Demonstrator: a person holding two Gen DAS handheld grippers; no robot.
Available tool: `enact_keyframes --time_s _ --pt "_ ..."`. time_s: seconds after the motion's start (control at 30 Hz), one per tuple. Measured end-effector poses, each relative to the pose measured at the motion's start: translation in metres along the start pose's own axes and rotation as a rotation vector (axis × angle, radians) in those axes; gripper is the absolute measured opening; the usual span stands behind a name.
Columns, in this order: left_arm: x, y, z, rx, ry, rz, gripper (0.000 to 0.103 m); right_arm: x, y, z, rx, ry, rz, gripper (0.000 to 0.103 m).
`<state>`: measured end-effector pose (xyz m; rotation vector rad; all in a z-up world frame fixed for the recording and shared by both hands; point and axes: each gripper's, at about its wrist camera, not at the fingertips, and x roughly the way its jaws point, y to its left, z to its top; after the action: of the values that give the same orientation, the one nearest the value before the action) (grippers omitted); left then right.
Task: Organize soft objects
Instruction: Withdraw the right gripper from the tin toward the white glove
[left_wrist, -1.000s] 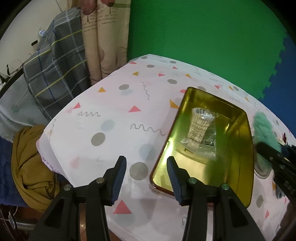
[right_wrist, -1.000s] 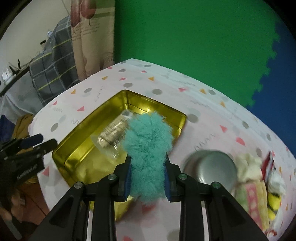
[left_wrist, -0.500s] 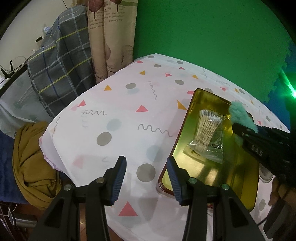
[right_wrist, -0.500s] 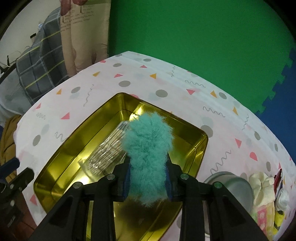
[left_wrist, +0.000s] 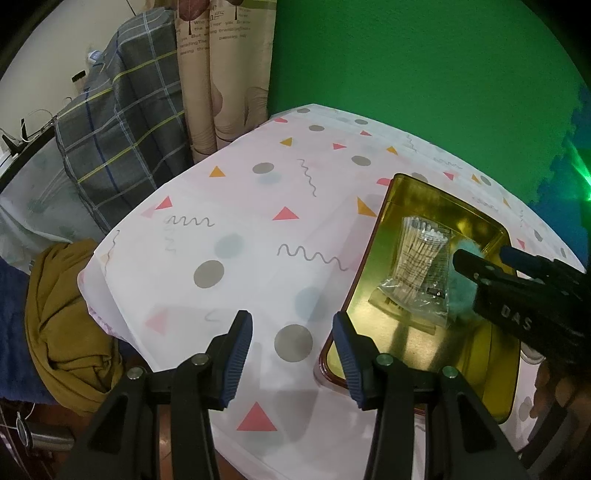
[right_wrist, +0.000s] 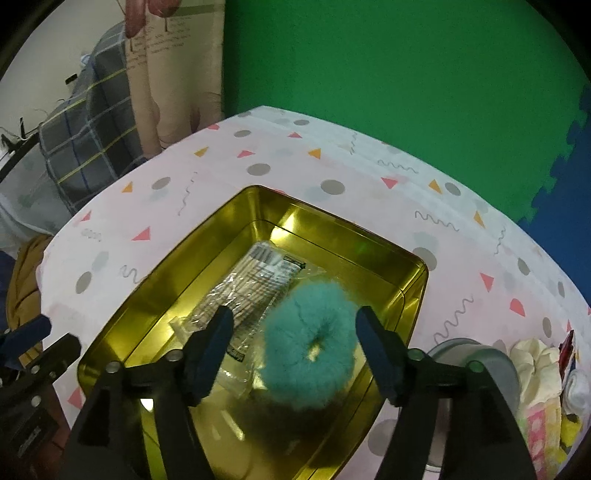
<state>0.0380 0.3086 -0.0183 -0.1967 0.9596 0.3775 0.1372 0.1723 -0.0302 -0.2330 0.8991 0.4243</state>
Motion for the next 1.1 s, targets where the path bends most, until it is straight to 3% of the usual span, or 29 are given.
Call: enact_keyframes --time_s 0.37,0.63,0.87,1.1 --pt "0.000 -0.005 -0.002 0.021 -0.003 0.022 0.046 -0.056 -0.007 -0.040 0.039 -0.064 0.080 0.070" --pt "-0.002 -0.016 -0.006 0.065 -0.013 0.048 0.046 -0.098 -0.038 -0.090 0.088 -0.097 0.043 0.070" --pt "-0.003 -0.027 -0.009 0.106 -0.023 0.058 0.046 -0.137 -0.104 -0.124 0.176 -0.139 -0.070 0.070" --pt "-0.004 -0.039 -0.012 0.151 -0.035 0.060 0.046 -0.170 -0.201 -0.166 0.310 -0.139 -0.272 0.071"
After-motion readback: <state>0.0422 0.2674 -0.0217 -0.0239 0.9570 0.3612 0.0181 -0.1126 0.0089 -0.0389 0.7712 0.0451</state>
